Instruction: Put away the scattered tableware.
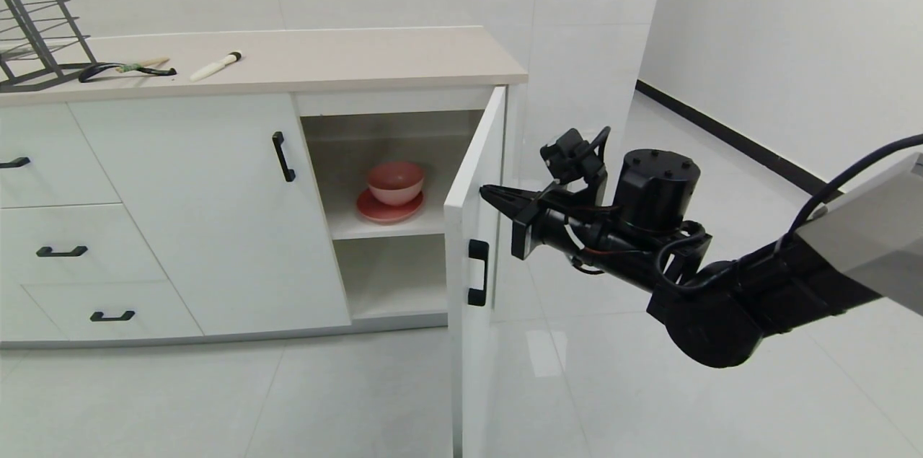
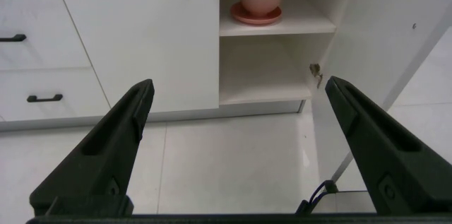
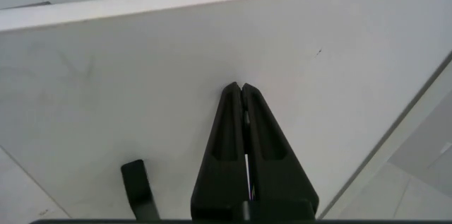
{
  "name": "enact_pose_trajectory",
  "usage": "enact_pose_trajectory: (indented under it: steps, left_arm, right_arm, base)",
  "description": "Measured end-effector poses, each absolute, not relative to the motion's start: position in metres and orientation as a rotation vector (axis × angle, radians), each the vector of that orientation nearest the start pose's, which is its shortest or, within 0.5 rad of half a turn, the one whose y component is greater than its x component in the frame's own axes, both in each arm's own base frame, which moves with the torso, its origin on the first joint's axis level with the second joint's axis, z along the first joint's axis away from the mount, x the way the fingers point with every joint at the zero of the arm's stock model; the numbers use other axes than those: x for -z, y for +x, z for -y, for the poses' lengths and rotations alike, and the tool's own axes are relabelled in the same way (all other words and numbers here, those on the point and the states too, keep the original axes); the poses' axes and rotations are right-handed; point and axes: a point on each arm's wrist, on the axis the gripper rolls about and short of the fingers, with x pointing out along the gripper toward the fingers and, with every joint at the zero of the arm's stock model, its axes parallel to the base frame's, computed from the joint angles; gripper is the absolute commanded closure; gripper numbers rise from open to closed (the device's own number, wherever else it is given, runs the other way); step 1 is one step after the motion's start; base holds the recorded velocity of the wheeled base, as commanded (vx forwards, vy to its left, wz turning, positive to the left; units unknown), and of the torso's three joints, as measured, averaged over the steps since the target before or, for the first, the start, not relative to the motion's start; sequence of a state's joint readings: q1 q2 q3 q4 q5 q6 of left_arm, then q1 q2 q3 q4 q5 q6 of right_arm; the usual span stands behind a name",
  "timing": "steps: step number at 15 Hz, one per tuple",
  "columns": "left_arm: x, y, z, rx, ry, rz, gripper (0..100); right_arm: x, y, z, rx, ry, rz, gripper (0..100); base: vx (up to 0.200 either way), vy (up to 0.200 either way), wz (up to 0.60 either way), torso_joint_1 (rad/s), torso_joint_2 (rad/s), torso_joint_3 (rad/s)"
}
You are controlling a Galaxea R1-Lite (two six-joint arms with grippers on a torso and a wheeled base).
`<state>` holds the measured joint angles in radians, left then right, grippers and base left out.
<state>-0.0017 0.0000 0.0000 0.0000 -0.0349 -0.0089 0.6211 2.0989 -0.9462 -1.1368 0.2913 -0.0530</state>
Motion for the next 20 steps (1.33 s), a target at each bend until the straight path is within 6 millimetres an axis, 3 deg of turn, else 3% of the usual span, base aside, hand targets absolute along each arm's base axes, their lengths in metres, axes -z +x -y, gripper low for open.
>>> enact_pose_trajectory:
  steps: [20]
  left_arm:
    - [-0.075, -0.023, 0.001, 0.037, -0.009, 0.000, 0]
  right_arm:
    - [-0.101, 0.351, -0.283, -0.950, -0.031, 0.082, 100]
  base:
    - [0.000, 0.010, 0.00, 0.000, 0.00, 0.000]
